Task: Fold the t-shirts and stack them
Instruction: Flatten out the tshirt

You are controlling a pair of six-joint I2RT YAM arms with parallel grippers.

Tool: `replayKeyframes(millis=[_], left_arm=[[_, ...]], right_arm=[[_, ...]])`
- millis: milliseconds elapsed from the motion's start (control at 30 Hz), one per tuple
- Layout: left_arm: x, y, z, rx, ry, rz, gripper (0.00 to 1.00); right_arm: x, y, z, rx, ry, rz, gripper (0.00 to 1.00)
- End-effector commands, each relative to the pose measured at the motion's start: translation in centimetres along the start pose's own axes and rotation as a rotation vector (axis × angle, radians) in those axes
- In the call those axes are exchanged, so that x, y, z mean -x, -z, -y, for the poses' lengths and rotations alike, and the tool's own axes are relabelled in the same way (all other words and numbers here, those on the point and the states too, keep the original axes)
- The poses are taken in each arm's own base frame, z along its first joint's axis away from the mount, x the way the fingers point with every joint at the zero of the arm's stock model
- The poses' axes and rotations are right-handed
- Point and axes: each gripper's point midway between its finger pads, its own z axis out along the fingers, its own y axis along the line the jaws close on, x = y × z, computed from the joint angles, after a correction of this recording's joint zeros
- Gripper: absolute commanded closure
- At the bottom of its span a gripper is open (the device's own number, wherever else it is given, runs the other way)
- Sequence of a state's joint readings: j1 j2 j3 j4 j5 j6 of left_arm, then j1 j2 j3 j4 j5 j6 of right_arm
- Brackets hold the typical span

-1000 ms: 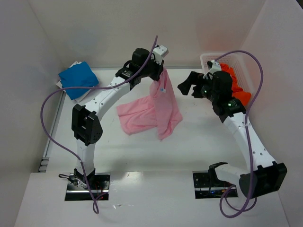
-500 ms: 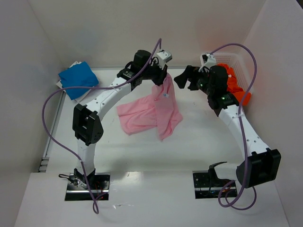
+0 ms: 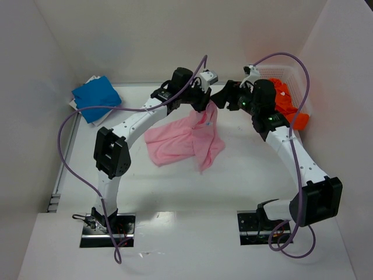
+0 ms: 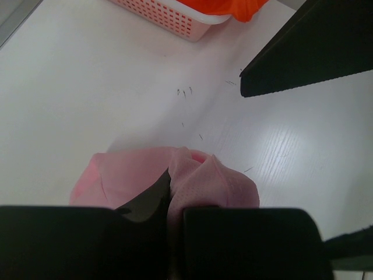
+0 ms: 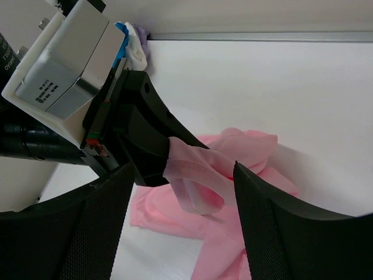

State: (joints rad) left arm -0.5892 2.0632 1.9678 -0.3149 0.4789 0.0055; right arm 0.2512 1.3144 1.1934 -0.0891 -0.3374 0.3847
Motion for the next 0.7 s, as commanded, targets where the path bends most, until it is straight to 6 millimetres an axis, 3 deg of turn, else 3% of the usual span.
replayKeyframes(millis=[0,267,367,567,667], left_arm=[[1.0,0.0,0.5,-0.032,-0.048,0.03,0.89],[1.4,0.1,0.9,-0.051,-0.053,0.04,0.89],[1.4,-0.1,1.4,-0.059,-0.056,0.038,0.89],[1.4,-0.1,1.4,-0.059,-0.056,0.038,0.89],[1.4,-0.3,1.2,-0.059,-0.056,0.039,0.89]], right_arm=[[2.0,-0.2,-1.8,0.054,0.042,0.062,0.26],[0.5,-1.4,-0.6,0.0,0.075,0.034,0.46],[-0.6,-2.0,-0.7,0.0,0.08,0.002,0.47],[-1.0,-2.6,-0.3,-0.004,0.086,-0.007,0.44],[-1.2,-2.8,0.3,-0.029,0.095,-0.007,0.52]])
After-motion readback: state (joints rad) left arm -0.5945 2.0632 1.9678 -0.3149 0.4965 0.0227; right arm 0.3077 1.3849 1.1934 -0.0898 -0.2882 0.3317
